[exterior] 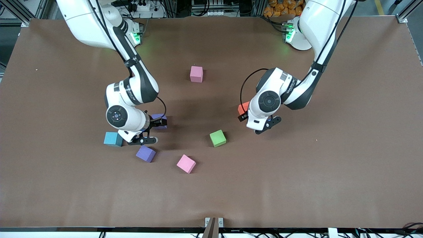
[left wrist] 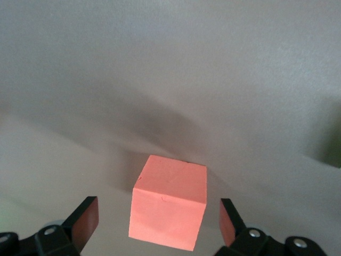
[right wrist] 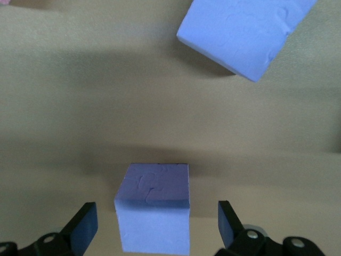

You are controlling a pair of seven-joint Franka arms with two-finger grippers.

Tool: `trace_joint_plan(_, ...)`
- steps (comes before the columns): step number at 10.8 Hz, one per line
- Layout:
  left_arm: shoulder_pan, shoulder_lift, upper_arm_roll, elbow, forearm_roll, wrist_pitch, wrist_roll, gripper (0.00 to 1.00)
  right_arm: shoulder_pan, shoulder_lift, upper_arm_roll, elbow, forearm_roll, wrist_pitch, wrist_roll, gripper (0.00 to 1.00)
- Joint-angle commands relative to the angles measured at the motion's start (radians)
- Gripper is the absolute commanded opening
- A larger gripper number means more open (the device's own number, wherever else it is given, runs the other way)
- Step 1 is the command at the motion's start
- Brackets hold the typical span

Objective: Arrange blocks into number 1
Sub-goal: 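Grasp the purple cube with the right gripper while the left gripper grasps orange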

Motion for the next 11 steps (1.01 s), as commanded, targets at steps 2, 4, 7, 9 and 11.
trace_joint_plan(2,-0.009,-0.064,-0.019,-0.097,-0.017,0.049,-0.013,1.00,0.016,0.004,-0.008,-0.027,-0.016,0.034,-0.011,1.00)
trace_joint_plan(4,-0.027,-0.053,-0.022,-0.118,-0.017,0.054,-0.013,1.00,0.018,0.004,-0.008,-0.028,-0.015,0.036,-0.011,1.00)
trace_joint_plan(7,-0.032,-0.042,-0.024,-0.143,-0.017,0.089,-0.013,1.00,0.030,0.003,-0.008,-0.076,-0.015,0.074,-0.011,1.00)
trace_joint_plan(9,-0.039,-0.027,-0.022,-0.142,-0.014,0.116,-0.013,1.00,0.031,-0.001,-0.008,-0.125,-0.015,0.129,-0.011,0.99)
trace_joint_plan(11,-0.049,-0.008,-0.022,-0.142,-0.014,0.139,-0.015,1.00,0.038,-0.002,-0.006,-0.133,-0.015,0.128,-0.009,0.78)
